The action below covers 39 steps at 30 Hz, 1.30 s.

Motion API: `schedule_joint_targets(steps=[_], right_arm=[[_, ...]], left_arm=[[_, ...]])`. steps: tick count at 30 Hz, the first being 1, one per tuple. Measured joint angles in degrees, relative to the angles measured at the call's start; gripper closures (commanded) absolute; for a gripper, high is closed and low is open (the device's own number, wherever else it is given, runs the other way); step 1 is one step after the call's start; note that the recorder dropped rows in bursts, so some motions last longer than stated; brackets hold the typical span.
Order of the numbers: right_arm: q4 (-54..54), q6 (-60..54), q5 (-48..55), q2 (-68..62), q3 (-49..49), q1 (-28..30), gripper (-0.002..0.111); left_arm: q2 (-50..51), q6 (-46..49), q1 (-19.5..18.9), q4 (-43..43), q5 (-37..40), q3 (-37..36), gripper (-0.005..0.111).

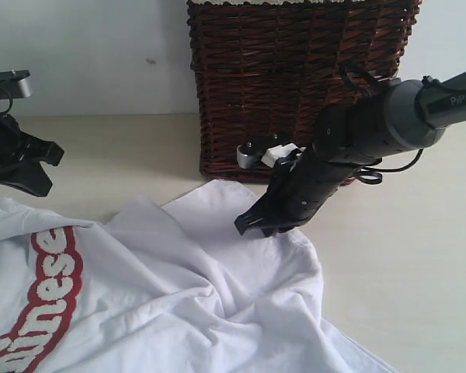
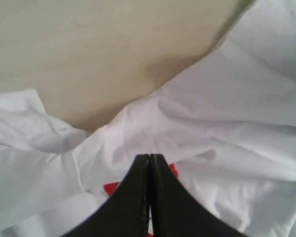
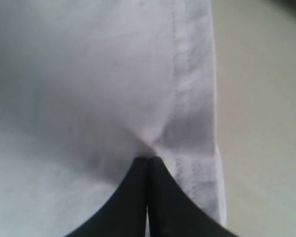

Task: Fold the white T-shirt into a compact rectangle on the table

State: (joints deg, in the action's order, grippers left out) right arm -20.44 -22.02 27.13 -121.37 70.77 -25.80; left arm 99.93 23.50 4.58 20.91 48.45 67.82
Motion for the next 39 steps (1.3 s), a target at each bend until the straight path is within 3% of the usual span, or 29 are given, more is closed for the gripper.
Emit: schedule_joint_targets(steps=[6, 19, 24, 32, 39], right_arm=[[6.2, 3.5, -2.4, 4.1, -6.3, 0.0, 0.108], [5.4, 6.7, -8.6, 8.8, -16.9, 6.5, 0.108], [4.0, 4.7, -9.1, 11.8, -20.3, 3.9, 0.108], [3.0, 4.2, -5.8, 15.6, -24.9, -5.4, 0.108], [2.2, 3.7, -6.7, 16.2, -26.3, -11.1, 0.108]], left_arm=[[0.0, 0.0, 0.0, 0.3, -0.2, 0.0, 0.107], [0.0, 3.0, 0.0, 5.2, 2.0, 0.0, 0.107], [0.0, 4.1, 0.5, 6.3, 2.0, 0.0, 0.107], [0.0, 6.0, 5.4, 8.1, 1.4, 0.0, 0.107], [0.0, 6.3, 5.9, 8.0, 1.4, 0.0, 0.107]])
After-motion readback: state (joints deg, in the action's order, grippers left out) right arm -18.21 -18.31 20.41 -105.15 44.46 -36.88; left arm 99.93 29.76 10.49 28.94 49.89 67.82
